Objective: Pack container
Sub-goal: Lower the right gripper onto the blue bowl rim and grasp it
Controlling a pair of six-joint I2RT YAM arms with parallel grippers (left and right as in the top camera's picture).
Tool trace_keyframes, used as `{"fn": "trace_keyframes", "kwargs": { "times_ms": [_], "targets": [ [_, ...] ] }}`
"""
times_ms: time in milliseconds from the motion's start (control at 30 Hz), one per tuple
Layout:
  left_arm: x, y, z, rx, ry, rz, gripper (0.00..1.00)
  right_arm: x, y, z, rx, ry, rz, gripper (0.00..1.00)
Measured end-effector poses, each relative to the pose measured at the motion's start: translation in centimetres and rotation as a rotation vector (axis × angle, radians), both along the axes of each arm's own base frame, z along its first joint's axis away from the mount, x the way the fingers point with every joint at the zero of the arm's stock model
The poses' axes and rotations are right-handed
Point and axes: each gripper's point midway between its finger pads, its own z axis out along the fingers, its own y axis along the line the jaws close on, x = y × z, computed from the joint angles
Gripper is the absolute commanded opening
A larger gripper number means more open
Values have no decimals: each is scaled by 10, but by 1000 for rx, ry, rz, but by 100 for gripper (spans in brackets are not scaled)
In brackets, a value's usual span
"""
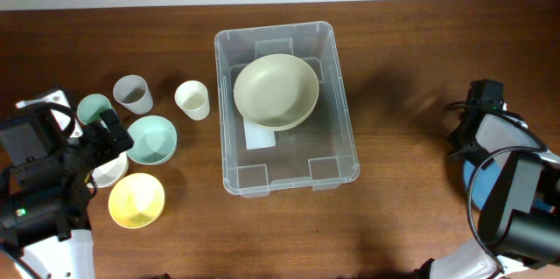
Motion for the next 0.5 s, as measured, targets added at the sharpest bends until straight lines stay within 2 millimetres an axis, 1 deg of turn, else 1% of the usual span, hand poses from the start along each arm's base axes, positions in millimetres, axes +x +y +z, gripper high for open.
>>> {"fn": "trace_keyframes", "kwargs": {
  "times_ms": [33,100,400,500],
  "targets": [
    [0,0,0,0,0,0,99,-1,-1,0,0,0,-3,9],
    [0,0,0,0,0,0,99,-1,-1,0,0,0,-4,4],
    [0,0,0,0,0,0,99,0,-1,0,0,-4,-4,4],
    [0,0,0,0,0,0,99,5,0,0,9,-27,0,4]
  ]
}}
